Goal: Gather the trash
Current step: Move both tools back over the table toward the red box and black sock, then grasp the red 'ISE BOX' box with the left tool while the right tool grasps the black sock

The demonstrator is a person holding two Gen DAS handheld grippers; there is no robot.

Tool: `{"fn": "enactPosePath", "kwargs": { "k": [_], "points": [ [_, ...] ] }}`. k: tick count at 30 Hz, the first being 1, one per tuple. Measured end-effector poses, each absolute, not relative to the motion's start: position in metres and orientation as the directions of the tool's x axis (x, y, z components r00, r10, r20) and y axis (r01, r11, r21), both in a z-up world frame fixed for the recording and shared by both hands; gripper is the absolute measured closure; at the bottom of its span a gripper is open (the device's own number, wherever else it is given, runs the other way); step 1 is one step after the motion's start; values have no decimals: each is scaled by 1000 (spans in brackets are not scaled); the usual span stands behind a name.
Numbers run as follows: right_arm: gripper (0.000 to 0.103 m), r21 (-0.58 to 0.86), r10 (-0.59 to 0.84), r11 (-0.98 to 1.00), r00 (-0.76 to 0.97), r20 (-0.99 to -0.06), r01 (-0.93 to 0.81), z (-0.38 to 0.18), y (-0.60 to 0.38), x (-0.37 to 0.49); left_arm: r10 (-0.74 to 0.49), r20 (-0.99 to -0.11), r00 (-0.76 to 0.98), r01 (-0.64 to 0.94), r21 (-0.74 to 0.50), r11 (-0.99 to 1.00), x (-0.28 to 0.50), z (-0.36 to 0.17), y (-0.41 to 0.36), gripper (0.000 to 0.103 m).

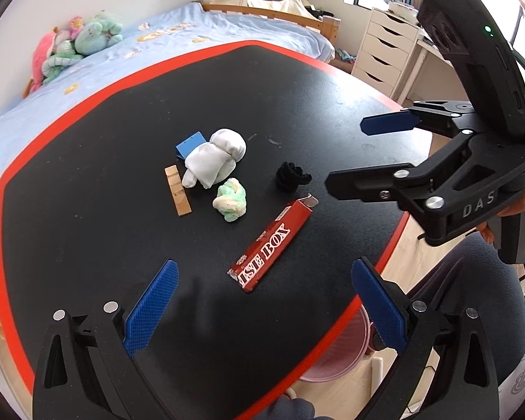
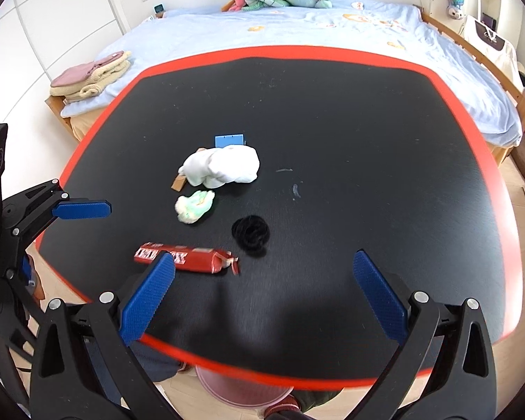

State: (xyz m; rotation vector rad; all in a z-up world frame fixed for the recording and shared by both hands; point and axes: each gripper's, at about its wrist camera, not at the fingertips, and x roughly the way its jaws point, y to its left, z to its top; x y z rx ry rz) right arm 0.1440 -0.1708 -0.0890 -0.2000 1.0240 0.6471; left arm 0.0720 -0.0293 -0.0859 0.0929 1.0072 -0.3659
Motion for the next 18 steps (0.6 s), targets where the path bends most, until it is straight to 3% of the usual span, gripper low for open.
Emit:
{"fn": "enactPosePath", "kwargs": {
  "k": [6,8,9,11,16,18],
  "points": [
    [4,153,410,790,326,-852,-594,-106,-158,159,-279,-843,459,367,-106,924,85,-96,-31,8],
    [12,162,415,786,316,-853,-597,-110,-156,163,-282,-843,457,371,-107,922,86,-99,-31,10],
    [19,161,414,784,311,-856,-600,-112,-154,165,-285,-843,456,374,-109,921,87,-100,-31,17],
    [22,163,416,775,298,-859,-610,-116,-151,166,-284,-850,444,378,-109,919,88,-103,-32,24],
    [39,163,419,761,284,-862,-628,-124,-145,165,-293,-854,430,385,-121,915,89,-109,-36,38],
    [42,163,424,757,284,-860,-633,-123,-145,165,-290,-855,429,382,-119,916,89,-110,-38,51]
  ]
}}
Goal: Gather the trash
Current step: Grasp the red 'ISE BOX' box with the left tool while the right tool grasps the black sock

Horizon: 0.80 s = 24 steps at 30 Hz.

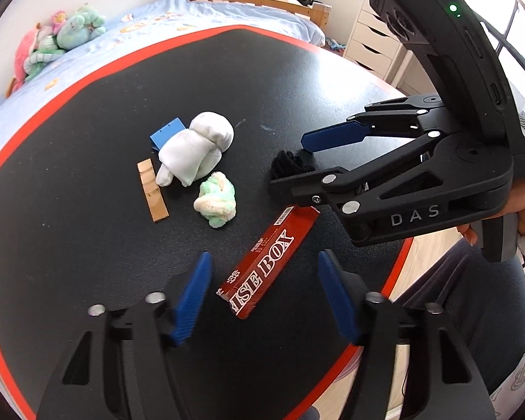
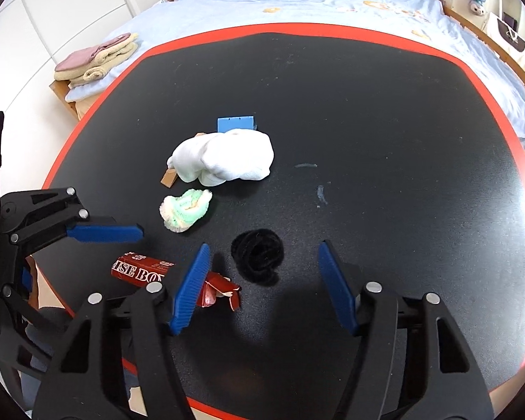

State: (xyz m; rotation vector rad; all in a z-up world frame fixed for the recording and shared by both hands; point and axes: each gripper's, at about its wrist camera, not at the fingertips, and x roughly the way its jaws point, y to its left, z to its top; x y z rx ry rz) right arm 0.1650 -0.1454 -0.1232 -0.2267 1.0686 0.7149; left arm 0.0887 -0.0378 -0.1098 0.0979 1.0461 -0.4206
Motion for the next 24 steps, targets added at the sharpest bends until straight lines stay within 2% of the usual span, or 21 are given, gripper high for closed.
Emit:
{"fn": "enactPosePath", "kwargs": {
  "k": [2,3,7,8,10,12,24],
  "points": [
    [51,159,425,750,284,-860,-642,-123,-145,165,-283,-859,427,380,-113,918,88,-111,-39,62],
    [58,154,424,747,284,-860,-647,-123,-144,164,-282,-861,424,382,-112,917,87,-111,-40,67],
    [79,148,422,743,285,-861,-652,-123,-145,162,-283,-862,420,383,-115,917,87,-112,-39,73],
    [79,148,422,743,285,-861,-652,-123,-146,161,-284,-862,419,382,-117,917,87,-112,-39,74],
    [81,144,421,746,291,-859,-651,-122,-148,161,-282,-864,417,380,-116,918,86,-111,-40,84],
    [81,145,423,749,298,-856,-646,-120,-151,160,-279,-865,418,372,-117,921,83,-111,-40,88],
    [81,158,460,759,348,-817,-632,-87,-175,130,-289,-846,448,328,-145,933,60,-87,-40,89]
  ]
}}
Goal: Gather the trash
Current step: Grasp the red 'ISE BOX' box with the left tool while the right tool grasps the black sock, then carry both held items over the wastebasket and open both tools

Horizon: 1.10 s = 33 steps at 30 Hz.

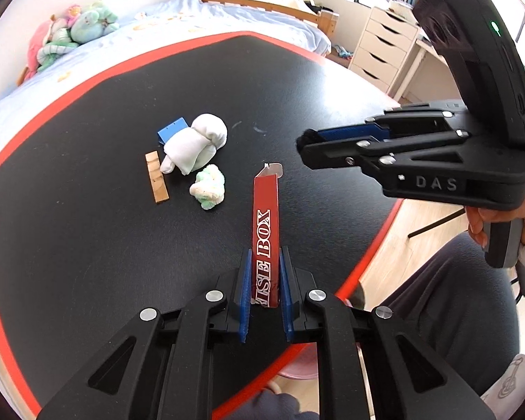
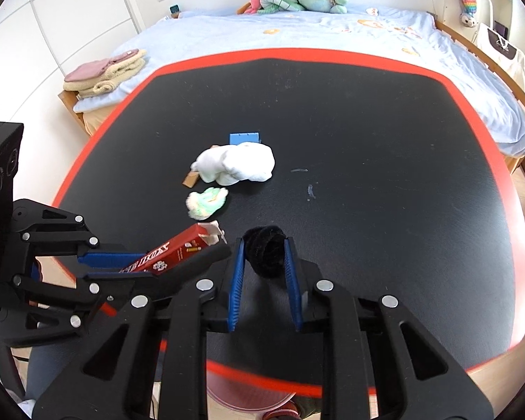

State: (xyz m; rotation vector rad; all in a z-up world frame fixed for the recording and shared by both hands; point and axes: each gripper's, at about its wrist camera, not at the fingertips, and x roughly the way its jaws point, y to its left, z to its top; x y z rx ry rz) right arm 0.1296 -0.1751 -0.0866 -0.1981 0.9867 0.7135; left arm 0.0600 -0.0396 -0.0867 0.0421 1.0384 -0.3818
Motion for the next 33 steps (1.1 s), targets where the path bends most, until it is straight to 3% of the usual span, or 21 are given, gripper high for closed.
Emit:
{"fn": "enactPosePath", "kwargs": {
  "k": [18,33],
  "points": [
    [81,154,495,752,397,-773,-640,-38,-231,14,-287,-799,528,303,-138,943,-22,-41,-63,88],
    [81,168,494,756,382,-781,-632,-49,-249,-31,-300,-806,510,331,-138,934,-63,-48,-82,88]
  ]
}}
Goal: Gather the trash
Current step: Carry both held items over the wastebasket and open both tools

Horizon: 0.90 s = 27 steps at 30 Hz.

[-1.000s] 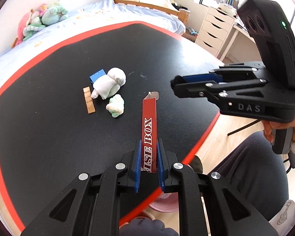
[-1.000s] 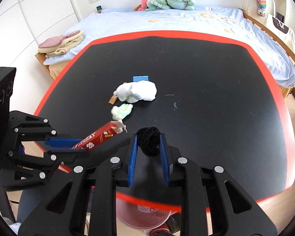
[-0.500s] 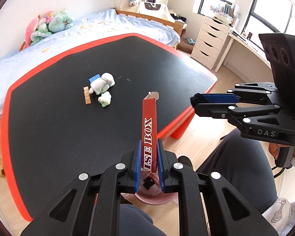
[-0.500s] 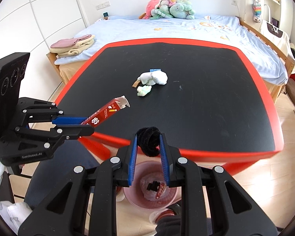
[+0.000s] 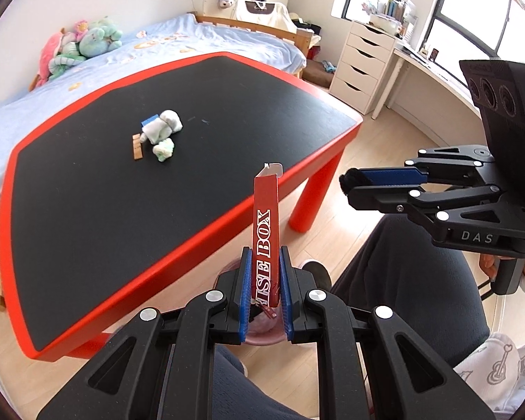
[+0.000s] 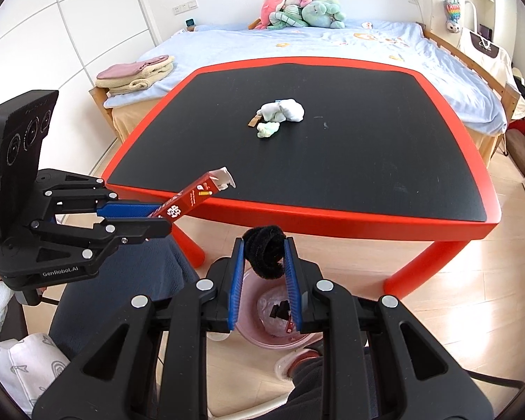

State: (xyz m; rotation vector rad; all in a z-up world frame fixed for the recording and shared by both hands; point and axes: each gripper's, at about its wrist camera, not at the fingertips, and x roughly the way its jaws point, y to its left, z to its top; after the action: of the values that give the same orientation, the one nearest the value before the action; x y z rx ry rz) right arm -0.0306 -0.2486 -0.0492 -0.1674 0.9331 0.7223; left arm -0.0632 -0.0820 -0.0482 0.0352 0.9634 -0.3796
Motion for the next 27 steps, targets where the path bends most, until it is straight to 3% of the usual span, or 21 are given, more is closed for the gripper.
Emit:
{"fn": "enactPosePath", "kwargs": {
  "k": [22,23,24,25,26,27],
  "points": [
    [79,192,510,749,367,-778,-634,-55,-252,-38,-299,-810,505,342,-131,930,-70,-49,-88,87],
    [78,194,511,749,366,-778,-634,-56,-253,-38,-302,-808,506,344,-132,930,-70,-50,-88,83],
    [65,191,507,751,366,-780,-632,-57,-253,-37,-301,-809,505,343,-132,930,-69,-51,-88,72],
    [46,187,502,756,372,-781,-628,-58,-254,-36,-297,-810,506,338,-130,932,-68,-52,-88,61],
    [38,191,504,758,373,-779,-624,-58,-255,-36,-290,-808,512,328,-128,936,-68,-53,-87,41],
    [27,195,504,761,375,-778,-619,-59,-256,-35,-285,-805,520,319,-127,939,-67,-53,-86,27]
  ]
}}
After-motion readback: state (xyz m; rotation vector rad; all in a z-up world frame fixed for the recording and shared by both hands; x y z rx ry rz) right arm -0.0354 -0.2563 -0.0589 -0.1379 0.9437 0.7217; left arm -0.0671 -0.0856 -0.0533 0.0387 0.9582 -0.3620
